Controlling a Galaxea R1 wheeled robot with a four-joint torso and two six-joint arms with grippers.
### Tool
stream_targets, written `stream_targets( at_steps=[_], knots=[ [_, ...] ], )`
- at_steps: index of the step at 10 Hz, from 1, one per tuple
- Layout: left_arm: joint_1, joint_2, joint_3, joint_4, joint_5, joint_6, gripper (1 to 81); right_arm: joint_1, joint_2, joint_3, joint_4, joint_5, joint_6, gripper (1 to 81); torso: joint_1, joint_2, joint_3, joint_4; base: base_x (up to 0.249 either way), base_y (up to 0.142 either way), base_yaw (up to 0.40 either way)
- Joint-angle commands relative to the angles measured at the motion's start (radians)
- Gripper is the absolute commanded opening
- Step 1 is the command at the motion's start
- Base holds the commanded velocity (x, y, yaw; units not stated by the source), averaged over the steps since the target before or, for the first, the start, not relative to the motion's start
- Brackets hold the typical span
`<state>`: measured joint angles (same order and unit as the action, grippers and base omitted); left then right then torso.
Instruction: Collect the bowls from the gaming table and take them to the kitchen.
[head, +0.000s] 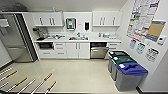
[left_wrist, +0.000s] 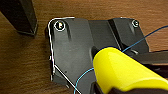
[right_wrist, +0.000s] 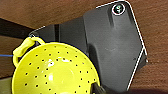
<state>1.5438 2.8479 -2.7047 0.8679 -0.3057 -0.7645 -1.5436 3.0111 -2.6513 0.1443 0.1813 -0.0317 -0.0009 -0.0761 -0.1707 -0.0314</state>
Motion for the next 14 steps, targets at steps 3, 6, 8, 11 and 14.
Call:
stream_targets(
  at_steps=[3, 6, 8, 11, 14],
  knots=[
    [-0.044, -0.019, -0.009, 0.005, 0.05, -0.003, 1.0, 0.05, 0.005, 0.004, -0.008, -0.062, 0.001, 1.0, 0.001, 0.0, 0.0, 0.0, 0.18, 0.0, 0.0],
    [-0.044, -0.014, -0.007, -0.001, 0.05, -0.004, 1.0, 0.052, 0.002, 0.002, -0.009, -0.063, -0.001, 1.0, 0.001, 0.0, 0.0, 0.0, 0.186, 0.0, 0.0],
    [-0.044, -0.011, -0.009, -0.004, 0.05, -0.004, 1.0, 0.052, 0.001, -0.001, -0.009, -0.063, -0.001, 1.0, 0.001, 0.0, 0.0, 0.0, 0.191, 0.0, 0.0],
    [-0.044, -0.005, -0.007, -0.007, 0.05, -0.004, 1.0, 0.053, -0.005, -0.002, -0.011, -0.065, -0.001, 1.0, 0.001, 0.0, 0.0, 0.0, 0.191, 0.0, 0.0],
    [-0.044, 0.001, -0.007, -0.009, 0.05, -0.004, 1.0, 0.053, -0.012, -0.002, -0.011, -0.066, -0.002, 1.0, 0.001, 0.0, 0.0, 0.0, 0.193, 0.0, 0.0]
  ],
)
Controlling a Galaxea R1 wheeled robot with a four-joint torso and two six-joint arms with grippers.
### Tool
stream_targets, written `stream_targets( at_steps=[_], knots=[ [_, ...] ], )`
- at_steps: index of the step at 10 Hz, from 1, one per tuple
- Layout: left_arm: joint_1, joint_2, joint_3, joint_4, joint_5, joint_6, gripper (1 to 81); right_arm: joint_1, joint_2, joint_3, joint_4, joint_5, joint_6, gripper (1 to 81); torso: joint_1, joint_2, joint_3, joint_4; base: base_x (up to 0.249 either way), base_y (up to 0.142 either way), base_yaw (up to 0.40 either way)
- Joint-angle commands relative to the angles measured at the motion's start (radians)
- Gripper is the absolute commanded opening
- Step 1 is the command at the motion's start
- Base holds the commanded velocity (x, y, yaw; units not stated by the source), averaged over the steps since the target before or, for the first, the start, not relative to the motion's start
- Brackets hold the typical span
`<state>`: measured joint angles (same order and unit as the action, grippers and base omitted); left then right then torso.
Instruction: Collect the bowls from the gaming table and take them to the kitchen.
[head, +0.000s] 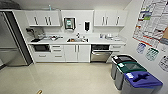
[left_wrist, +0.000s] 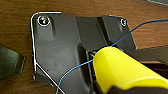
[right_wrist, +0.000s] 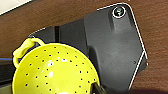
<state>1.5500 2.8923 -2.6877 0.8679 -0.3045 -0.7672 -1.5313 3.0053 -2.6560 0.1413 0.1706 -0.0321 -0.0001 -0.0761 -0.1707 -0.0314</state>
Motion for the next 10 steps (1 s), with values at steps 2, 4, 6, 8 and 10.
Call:
stream_targets(
  at_steps=[2, 4, 6, 8, 10],
  knots=[
    [-0.05, -0.044, -0.025, -0.009, 0.05, -0.003, 1.0, 0.041, -0.006, 0.002, -0.006, -0.056, -0.002, 1.0, 0.0, 0.0, 0.0, 0.0, 0.194, 0.0, 0.0],
    [-0.05, -0.045, -0.026, -0.007, 0.05, -0.003, 1.0, 0.041, -0.004, 0.002, -0.006, -0.056, -0.002, 1.0, 0.0, 0.0, 0.0, 0.0, 0.194, 0.0, 0.0],
    [-0.05, -0.048, -0.026, -0.007, 0.05, -0.003, 1.0, 0.038, -0.004, 0.004, -0.005, -0.056, -0.002, 1.0, 0.0, 0.0, 0.0, 0.0, 0.192, 0.0, 0.0],
    [-0.05, -0.051, -0.026, -0.006, 0.05, -0.001, 1.0, 0.038, -0.004, 0.002, -0.002, -0.056, -0.002, 1.0, 0.0, 0.0, 0.0, 0.0, 0.187, 0.0, 0.0],
    [-0.05, -0.056, -0.024, -0.006, 0.05, -0.001, 1.0, 0.039, -0.006, 0.002, 0.0, -0.054, -0.002, 1.0, 0.0, 0.0, 0.0, 0.0, 0.174, 0.0, 0.0]
  ],
)
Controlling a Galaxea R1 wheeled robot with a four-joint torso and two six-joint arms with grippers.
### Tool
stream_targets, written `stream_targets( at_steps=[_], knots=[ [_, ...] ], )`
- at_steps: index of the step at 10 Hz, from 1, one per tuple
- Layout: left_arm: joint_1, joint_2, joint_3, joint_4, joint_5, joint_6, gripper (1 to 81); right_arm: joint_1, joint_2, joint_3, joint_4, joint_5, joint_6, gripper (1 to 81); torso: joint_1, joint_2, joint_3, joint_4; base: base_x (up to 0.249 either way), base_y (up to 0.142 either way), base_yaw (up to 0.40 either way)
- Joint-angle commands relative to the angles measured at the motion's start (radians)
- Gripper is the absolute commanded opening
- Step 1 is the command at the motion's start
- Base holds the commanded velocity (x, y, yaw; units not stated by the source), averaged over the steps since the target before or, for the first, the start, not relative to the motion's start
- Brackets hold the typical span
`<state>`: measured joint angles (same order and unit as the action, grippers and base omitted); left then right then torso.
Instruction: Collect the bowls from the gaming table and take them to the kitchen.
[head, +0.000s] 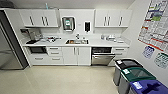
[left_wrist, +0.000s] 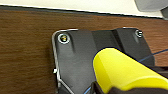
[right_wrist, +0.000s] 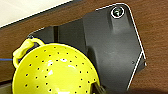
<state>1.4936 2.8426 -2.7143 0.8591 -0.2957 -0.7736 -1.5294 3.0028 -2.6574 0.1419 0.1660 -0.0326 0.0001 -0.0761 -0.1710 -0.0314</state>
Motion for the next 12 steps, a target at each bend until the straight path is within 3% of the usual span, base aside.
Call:
stream_targets(
  at_steps=[1, 12],
  knots=[
    [0.006, -0.008, 0.002, 0.003, 0.041, 0.005, 1.0, 0.037, -0.003, 0.004, -0.001, -0.049, -0.001, 1.0, 0.0, 0.0, 0.0, 0.0, 0.174, 0.0, 0.0],
    [0.006, -0.008, 0.002, 0.001, 0.041, 0.004, 1.0, 0.059, -0.034, -0.001, 0.005, -0.051, 0.002, 1.0, 0.0, 0.0, 0.0, 0.0, 0.173, 0.0, 0.0]
  ],
)
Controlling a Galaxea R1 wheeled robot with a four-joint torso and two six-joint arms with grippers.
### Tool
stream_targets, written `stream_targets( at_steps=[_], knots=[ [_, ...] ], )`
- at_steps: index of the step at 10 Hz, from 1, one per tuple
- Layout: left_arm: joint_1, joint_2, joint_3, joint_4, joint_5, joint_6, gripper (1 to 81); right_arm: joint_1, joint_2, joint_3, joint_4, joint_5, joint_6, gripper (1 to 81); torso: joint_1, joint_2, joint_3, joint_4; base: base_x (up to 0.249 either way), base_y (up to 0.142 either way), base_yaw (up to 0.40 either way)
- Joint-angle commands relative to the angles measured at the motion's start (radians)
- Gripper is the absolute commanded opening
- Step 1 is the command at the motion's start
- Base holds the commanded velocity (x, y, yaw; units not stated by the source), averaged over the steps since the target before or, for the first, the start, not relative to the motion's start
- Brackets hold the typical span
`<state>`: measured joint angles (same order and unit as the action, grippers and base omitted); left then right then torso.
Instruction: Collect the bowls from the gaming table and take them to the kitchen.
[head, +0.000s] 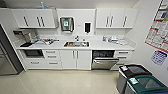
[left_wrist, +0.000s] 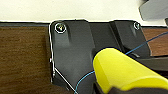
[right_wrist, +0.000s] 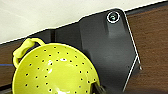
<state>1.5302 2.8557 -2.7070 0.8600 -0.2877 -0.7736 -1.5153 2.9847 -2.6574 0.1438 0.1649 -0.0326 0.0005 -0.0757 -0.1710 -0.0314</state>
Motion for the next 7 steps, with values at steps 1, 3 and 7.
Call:
stream_targets(
  at_steps=[1, 3, 7],
  knots=[
    [-0.031, -0.021, -0.005, 0.001, 0.033, 0.004, 1.0, 0.049, -0.04, 0.001, 0.003, -0.051, 0.002, 1.0, 0.0, 0.0, 0.0, 0.0, 0.173, 0.0, 0.0],
    [-0.031, -0.022, -0.005, 0.001, 0.031, 0.004, 1.0, 0.049, -0.053, 0.001, 0.002, -0.051, 0.002, 1.0, 0.0, 0.0, 0.0, 0.0, 0.173, 0.0, 0.0],
    [-0.031, -0.022, -0.004, -0.001, 0.031, 0.004, 1.0, 0.051, -0.036, 0.008, -0.004, -0.051, 0.002, 1.0, 0.0, 0.0, 0.0, 0.0, 0.173, 0.0, 0.0]
  ],
)
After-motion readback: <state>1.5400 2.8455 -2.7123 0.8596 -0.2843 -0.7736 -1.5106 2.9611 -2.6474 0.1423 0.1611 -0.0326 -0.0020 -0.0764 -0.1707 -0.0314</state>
